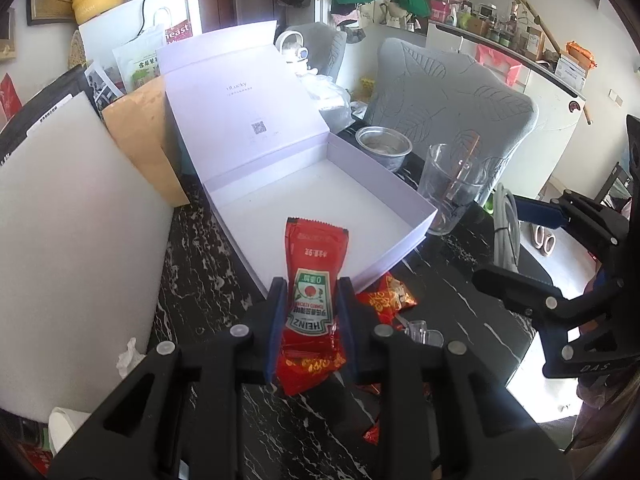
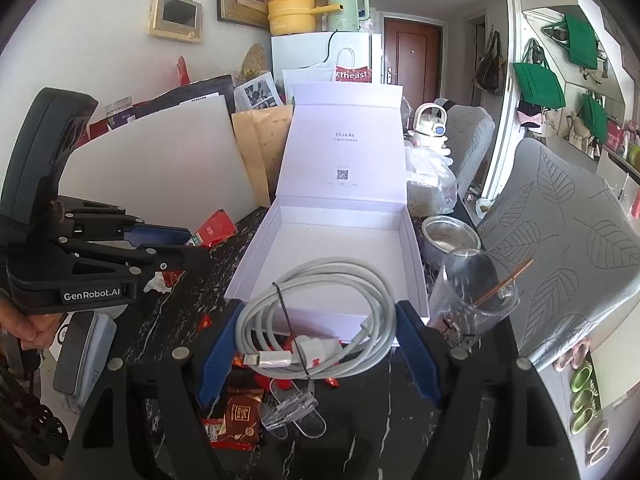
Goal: Organize objects
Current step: 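Carry the ketchup sachet and white cable over the open white box, then open both grippers to drop the sachet and cable into the box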
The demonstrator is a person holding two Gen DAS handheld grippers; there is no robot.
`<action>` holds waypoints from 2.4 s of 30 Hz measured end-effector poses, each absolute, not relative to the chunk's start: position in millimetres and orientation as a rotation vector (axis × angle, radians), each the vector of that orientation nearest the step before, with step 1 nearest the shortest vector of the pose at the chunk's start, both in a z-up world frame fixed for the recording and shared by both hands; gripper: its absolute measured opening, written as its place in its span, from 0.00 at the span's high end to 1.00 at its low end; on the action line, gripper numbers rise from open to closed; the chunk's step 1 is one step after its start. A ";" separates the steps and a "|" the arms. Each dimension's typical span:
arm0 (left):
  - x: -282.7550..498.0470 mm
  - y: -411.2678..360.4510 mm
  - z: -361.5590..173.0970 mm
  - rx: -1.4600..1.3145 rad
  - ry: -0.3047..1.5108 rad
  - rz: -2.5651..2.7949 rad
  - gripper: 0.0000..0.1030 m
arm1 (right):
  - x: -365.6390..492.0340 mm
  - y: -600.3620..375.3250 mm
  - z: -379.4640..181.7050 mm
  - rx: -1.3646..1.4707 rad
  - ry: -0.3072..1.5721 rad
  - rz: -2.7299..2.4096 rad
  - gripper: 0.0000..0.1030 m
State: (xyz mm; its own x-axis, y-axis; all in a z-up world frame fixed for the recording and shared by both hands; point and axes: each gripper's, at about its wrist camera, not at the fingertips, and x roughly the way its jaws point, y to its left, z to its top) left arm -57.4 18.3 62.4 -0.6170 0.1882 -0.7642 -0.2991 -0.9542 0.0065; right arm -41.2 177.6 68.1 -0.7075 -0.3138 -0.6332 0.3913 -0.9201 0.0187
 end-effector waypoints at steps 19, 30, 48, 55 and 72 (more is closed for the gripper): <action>-148.6 15.4 61.4 -1.223 0.209 2.622 0.77 | -143.0 170.8 74.5 0.946 0.191 -2.612 0.26; -205.9 11.7 34.2 -1.303 0.194 2.623 0.77 | -198.8 161.4 54.4 1.001 0.204 -2.617 0.26; -256.3 19.0 -15.0 -1.434 0.215 2.535 0.77 | -252.5 153.8 12.2 1.112 0.251 -2.584 0.26; -263.9 22.4 -21.7 -1.456 0.218 2.528 0.77 | -261.0 153.0 3.3 1.146 0.274 -2.576 0.26; -253.7 23.6 6.6 -1.389 0.230 2.604 0.54 | -249.8 158.4 23.3 1.126 0.308 -2.649 0.23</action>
